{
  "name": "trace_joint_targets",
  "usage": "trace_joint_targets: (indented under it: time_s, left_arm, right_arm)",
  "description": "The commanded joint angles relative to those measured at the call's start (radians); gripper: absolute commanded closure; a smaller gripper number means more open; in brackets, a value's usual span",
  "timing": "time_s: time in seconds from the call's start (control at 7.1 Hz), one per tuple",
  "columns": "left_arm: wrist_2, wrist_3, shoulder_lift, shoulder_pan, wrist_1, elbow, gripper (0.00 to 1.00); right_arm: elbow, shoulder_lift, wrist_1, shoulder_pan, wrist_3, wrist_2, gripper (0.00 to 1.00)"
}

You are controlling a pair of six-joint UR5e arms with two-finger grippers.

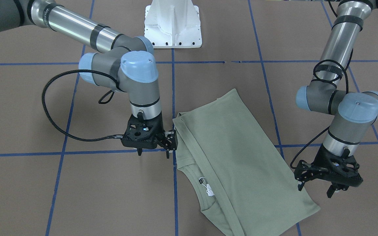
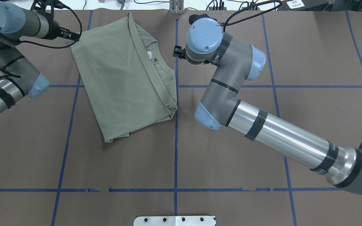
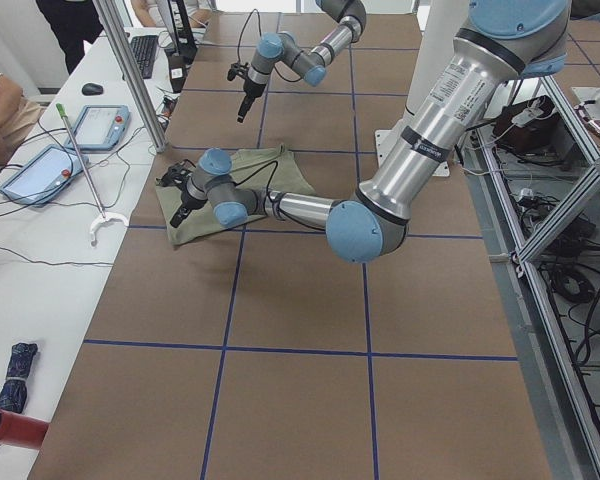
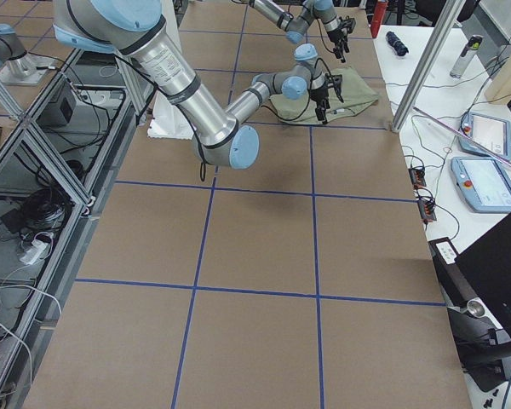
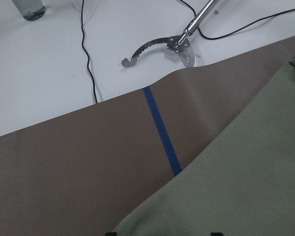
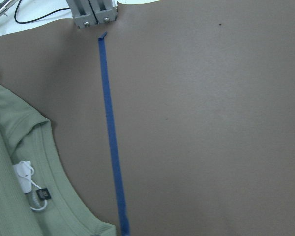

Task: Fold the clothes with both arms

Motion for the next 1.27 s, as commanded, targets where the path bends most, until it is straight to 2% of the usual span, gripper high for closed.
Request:
trace_joint_targets:
  time_s: [0.0,0.28,0.42,0.84,1.13]
  left_arm:
    - [-0.029,-0.033,0.075,0.0,-0.003,-0.1,0.0]
    - [-0.029,-0.033,0.077,0.005,-0.003,-0.104,0.0]
    - [-0.029,-0.033,0.078,0.005,-0.003,-0.104,0.0]
    - [-0.029,-0.033,0.078,0.009,-0.003,-0.104,0.0]
    - [-0.029,-0.033,0.078,0.009,-0.003,-0.104,0.0]
  right_arm:
    - [-0.172,0.077,0.14,-0.045,0.085,-0.063,0.15]
    - [-0.212,0.091,0.141,-0.086,0.089,-0.118,0.23]
    - [-0.215,0.097,0.141,-0.091,0.09,-0.12,0.3]
    - [-0.277,0.106,0.206,-0.119,0.089,-0.151,0.38]
    - [-0.277,0.103,0.205,-0.122,0.087,-0.154,0.45]
